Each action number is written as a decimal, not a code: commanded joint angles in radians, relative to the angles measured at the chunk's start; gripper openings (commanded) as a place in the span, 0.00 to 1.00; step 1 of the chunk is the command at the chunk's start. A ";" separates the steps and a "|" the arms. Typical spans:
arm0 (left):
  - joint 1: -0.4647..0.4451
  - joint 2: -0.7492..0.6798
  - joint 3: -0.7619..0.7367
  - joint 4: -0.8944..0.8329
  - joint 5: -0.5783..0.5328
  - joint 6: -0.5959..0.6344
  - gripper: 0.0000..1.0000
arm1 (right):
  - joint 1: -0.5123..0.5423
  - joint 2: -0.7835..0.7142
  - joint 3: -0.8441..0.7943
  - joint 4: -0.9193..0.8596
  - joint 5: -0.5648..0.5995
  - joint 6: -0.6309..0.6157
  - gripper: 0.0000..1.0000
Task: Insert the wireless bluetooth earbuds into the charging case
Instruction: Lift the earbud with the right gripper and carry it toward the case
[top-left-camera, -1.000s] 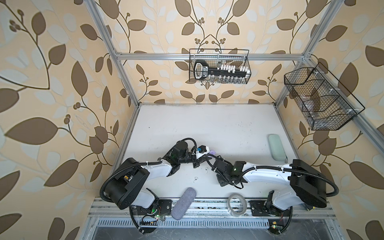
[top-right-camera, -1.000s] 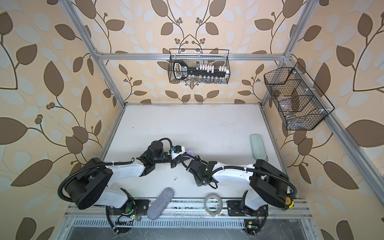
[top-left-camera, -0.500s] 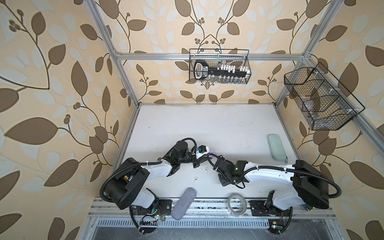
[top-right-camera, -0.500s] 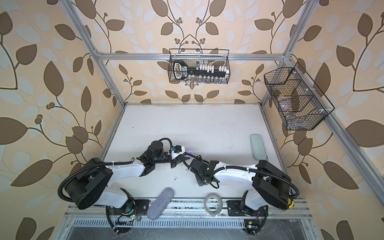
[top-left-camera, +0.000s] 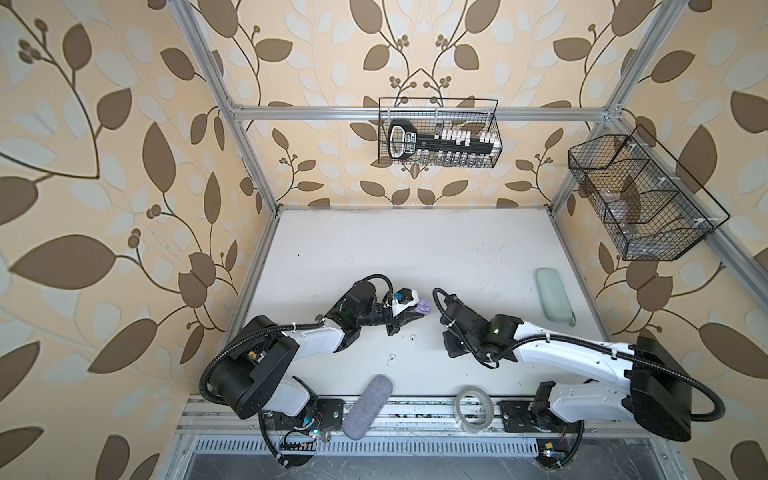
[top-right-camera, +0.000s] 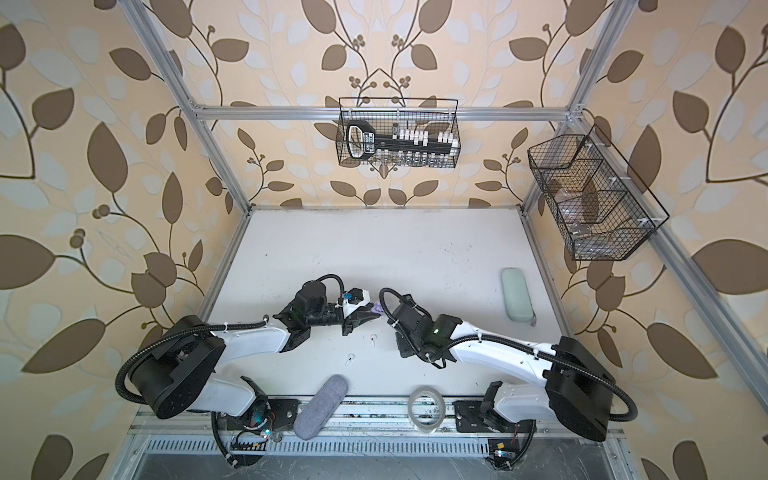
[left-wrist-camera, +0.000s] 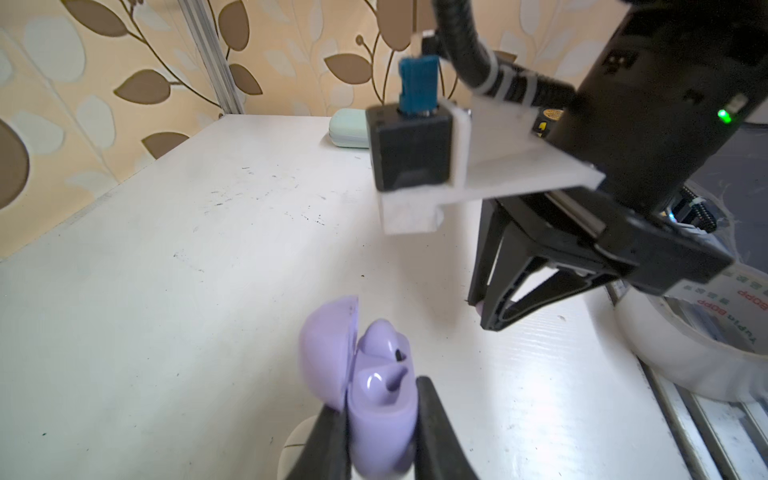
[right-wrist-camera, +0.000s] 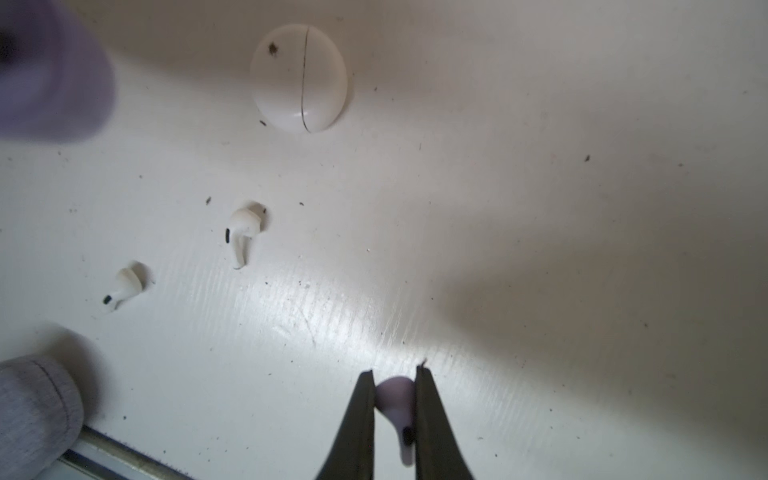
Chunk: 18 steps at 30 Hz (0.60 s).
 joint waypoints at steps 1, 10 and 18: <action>-0.008 -0.008 0.032 0.050 0.008 -0.025 0.00 | -0.017 -0.063 0.001 0.030 0.042 0.007 0.11; -0.007 -0.019 0.032 0.063 0.023 -0.054 0.00 | -0.067 -0.168 -0.015 0.163 0.019 0.002 0.14; -0.006 -0.019 0.032 0.068 0.025 -0.071 0.00 | -0.068 -0.161 -0.005 0.261 0.036 0.001 0.13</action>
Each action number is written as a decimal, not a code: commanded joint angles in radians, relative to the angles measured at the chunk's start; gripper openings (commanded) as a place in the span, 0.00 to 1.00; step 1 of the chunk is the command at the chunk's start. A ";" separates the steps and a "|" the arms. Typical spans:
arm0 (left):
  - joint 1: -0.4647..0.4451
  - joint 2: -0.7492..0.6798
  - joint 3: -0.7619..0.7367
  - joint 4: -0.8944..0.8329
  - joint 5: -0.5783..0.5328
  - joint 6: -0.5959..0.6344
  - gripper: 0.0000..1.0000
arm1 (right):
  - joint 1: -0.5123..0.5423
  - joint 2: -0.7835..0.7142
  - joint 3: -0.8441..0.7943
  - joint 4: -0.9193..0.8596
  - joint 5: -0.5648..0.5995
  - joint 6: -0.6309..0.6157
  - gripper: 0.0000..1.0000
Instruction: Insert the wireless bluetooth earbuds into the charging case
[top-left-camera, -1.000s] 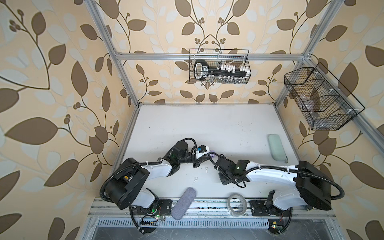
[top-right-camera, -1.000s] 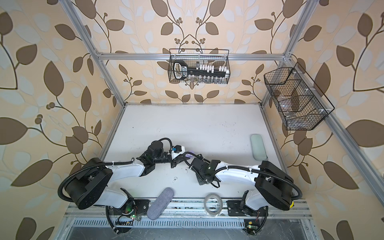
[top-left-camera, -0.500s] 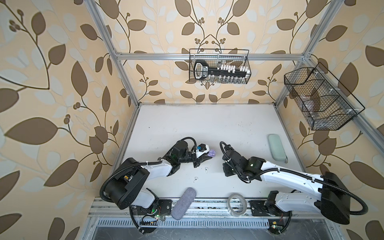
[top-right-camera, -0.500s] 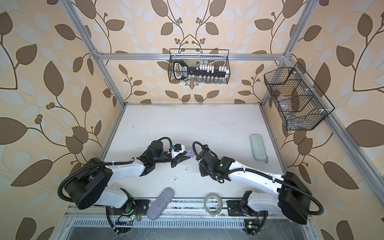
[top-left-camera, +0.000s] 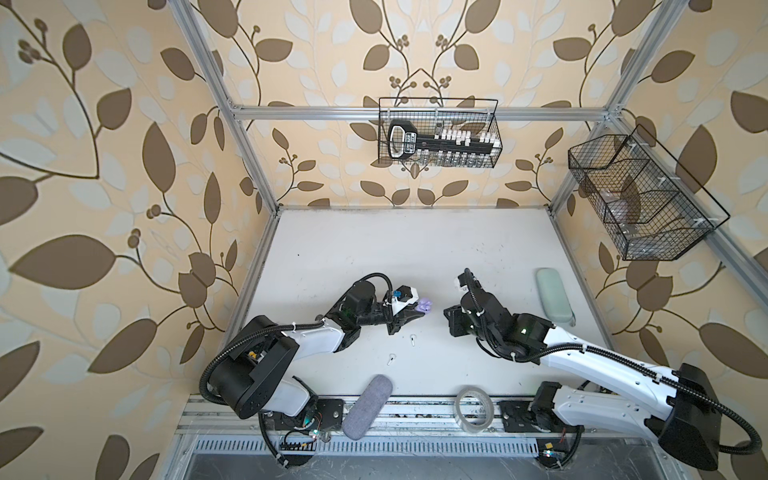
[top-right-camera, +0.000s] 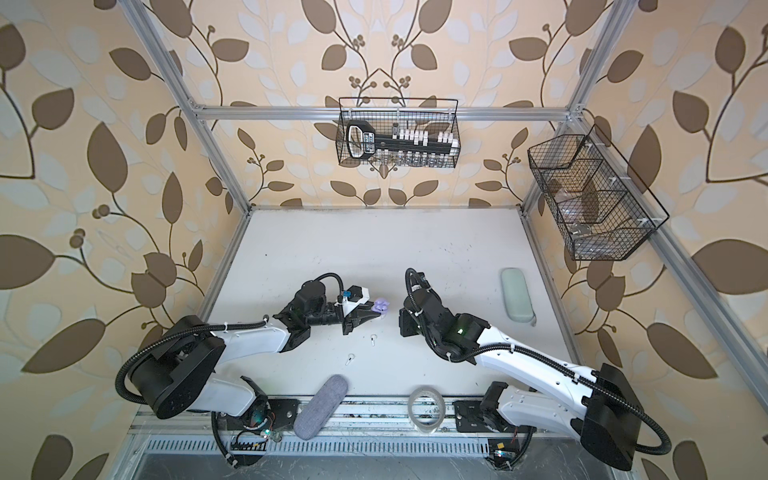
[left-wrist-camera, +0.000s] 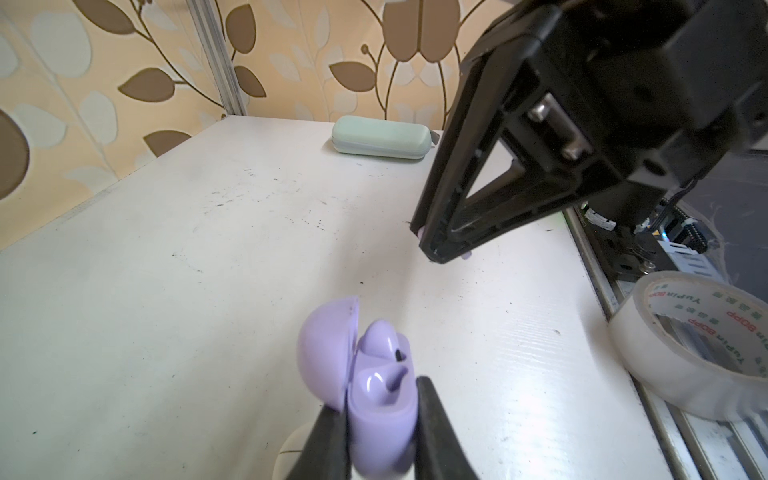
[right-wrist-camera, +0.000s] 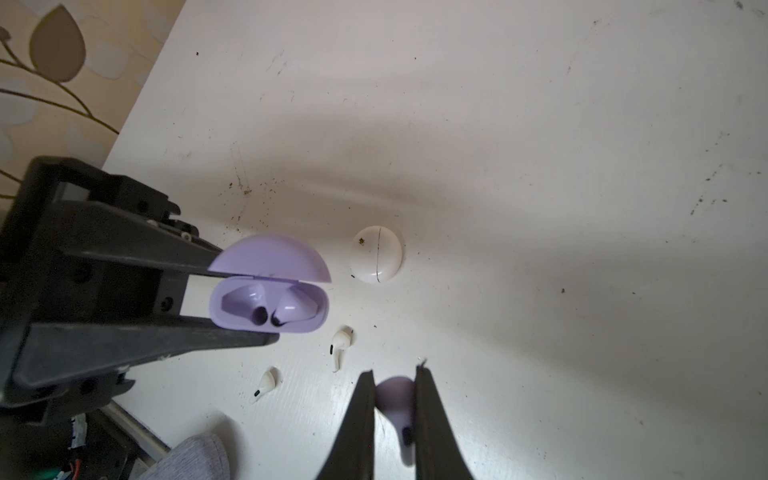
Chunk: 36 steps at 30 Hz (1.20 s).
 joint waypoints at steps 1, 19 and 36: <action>-0.005 -0.019 0.034 0.048 0.022 -0.020 0.00 | -0.002 0.001 0.000 0.076 0.025 0.001 0.13; 0.004 -0.023 0.037 0.055 0.010 -0.052 0.00 | 0.057 -0.023 -0.027 0.336 0.112 0.020 0.13; 0.025 -0.039 0.042 0.060 -0.019 -0.103 0.00 | 0.066 0.077 -0.066 0.551 0.069 0.032 0.12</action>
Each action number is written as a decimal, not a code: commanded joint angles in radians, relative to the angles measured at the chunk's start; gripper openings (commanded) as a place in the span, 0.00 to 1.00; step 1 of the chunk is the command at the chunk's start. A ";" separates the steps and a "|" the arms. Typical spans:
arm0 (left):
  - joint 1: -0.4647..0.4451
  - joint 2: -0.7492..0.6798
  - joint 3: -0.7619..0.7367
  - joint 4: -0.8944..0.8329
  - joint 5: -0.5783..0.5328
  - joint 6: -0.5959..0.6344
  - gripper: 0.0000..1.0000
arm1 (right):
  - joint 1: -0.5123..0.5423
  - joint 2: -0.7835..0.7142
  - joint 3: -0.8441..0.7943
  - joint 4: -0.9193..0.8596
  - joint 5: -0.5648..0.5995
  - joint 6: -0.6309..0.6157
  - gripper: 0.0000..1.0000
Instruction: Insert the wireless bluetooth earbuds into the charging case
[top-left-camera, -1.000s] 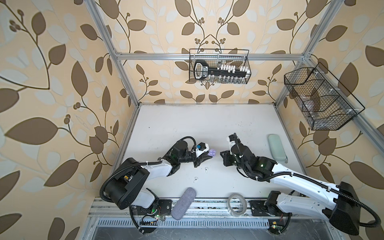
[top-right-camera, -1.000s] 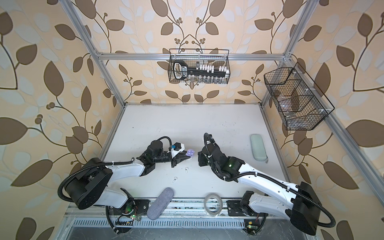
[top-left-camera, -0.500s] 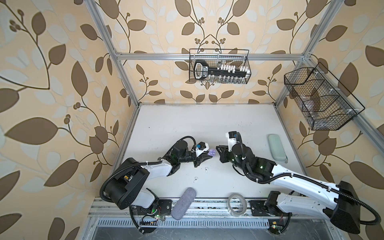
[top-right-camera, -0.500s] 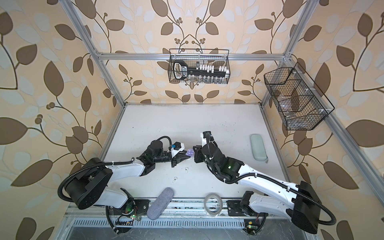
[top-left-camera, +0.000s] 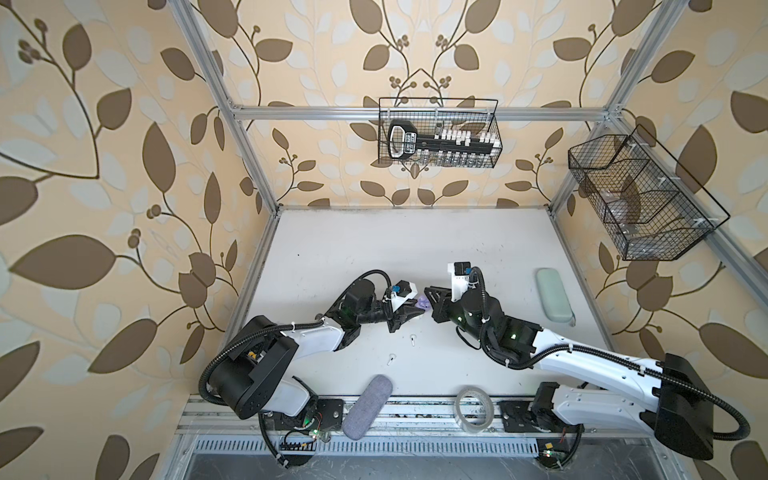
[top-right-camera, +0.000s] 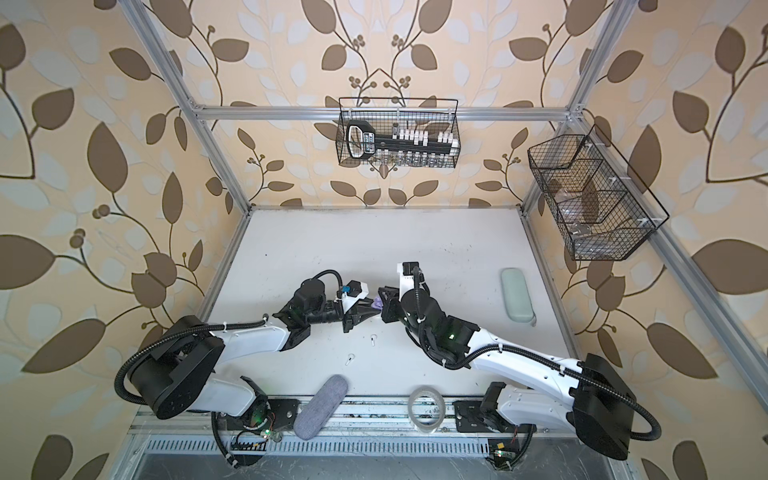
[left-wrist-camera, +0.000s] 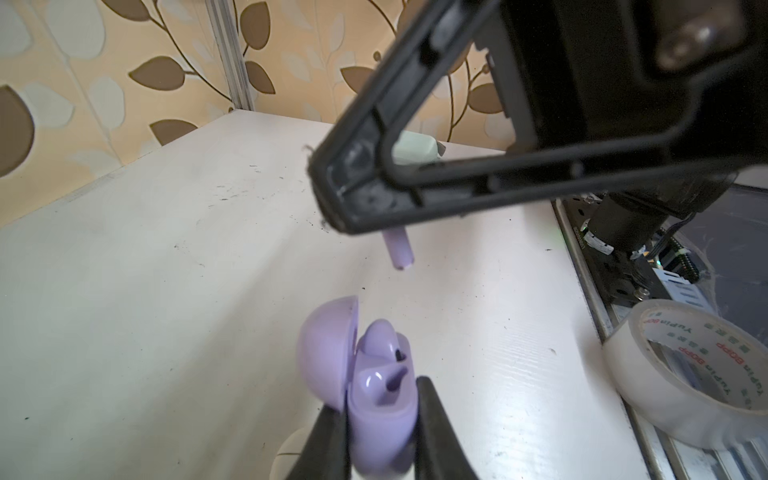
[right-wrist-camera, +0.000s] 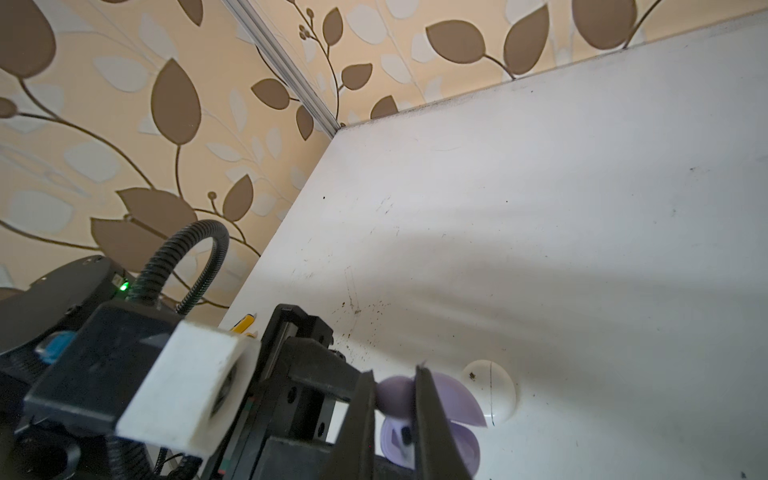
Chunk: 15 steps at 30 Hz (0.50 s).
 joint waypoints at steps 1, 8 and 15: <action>0.012 -0.037 0.029 0.058 -0.014 -0.022 0.00 | 0.002 0.014 -0.016 0.056 -0.008 0.010 0.12; 0.015 -0.035 0.029 0.069 -0.016 -0.033 0.00 | -0.005 0.035 -0.033 0.089 -0.015 0.016 0.12; 0.018 -0.037 0.027 0.076 -0.020 -0.045 0.00 | -0.008 0.041 -0.062 0.123 -0.013 0.025 0.12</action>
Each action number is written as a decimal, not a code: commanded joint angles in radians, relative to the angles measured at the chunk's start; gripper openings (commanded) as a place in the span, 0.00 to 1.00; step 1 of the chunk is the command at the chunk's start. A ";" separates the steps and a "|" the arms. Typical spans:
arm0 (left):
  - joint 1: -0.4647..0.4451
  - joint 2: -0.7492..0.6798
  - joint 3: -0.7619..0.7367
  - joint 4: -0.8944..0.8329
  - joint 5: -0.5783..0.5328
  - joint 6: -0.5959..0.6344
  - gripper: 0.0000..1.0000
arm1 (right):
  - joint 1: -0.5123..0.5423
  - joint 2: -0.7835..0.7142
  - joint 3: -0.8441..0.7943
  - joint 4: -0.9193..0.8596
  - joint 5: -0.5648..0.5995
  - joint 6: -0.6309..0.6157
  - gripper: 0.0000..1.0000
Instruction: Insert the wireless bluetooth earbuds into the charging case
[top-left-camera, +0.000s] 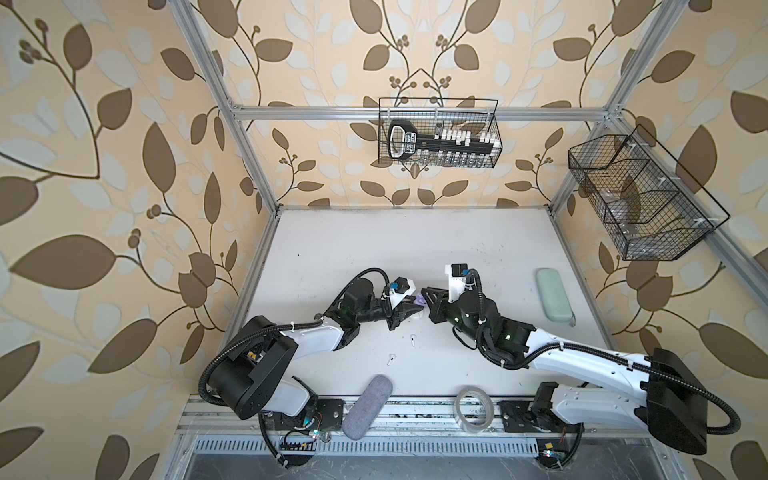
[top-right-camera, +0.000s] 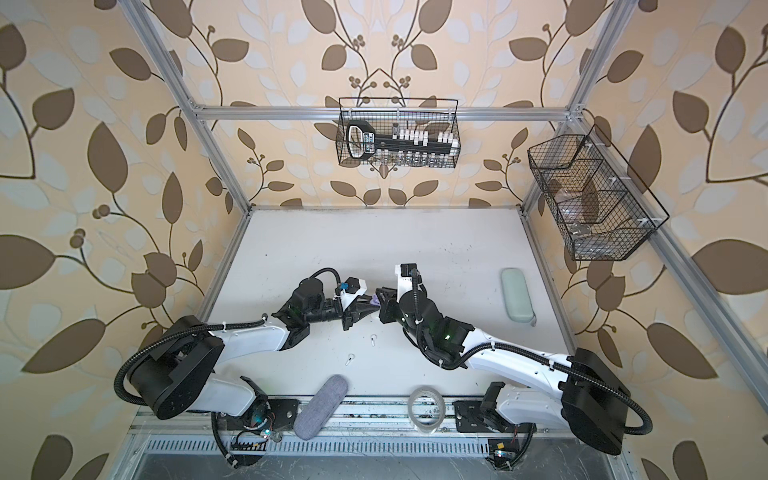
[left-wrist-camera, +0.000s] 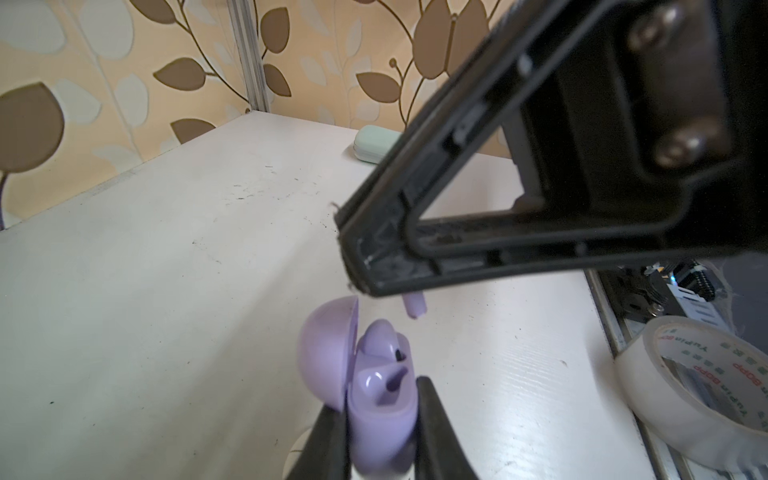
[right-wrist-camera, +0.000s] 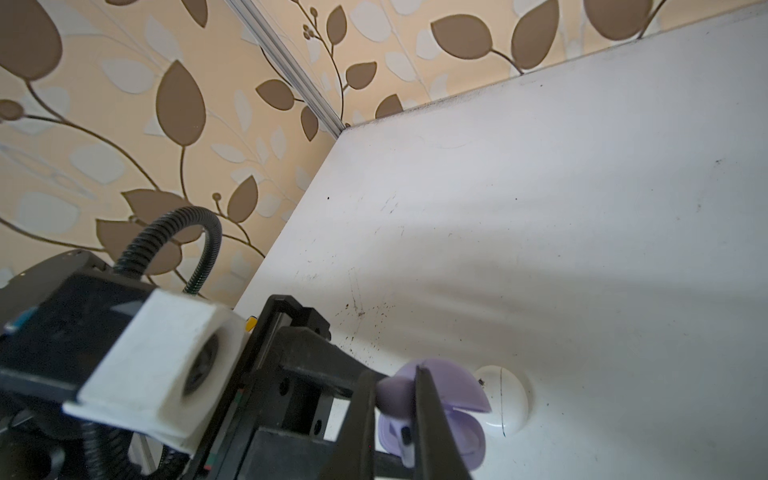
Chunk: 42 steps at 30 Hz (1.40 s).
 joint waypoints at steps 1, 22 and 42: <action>0.013 -0.036 0.027 0.058 0.001 -0.011 0.00 | -0.006 0.012 -0.023 0.036 -0.004 0.015 0.12; 0.016 -0.036 0.027 0.065 0.018 -0.018 0.00 | -0.021 0.073 -0.024 0.081 -0.041 0.030 0.12; 0.018 -0.032 0.029 0.071 0.018 -0.026 0.00 | -0.023 0.120 -0.002 0.118 -0.060 0.029 0.11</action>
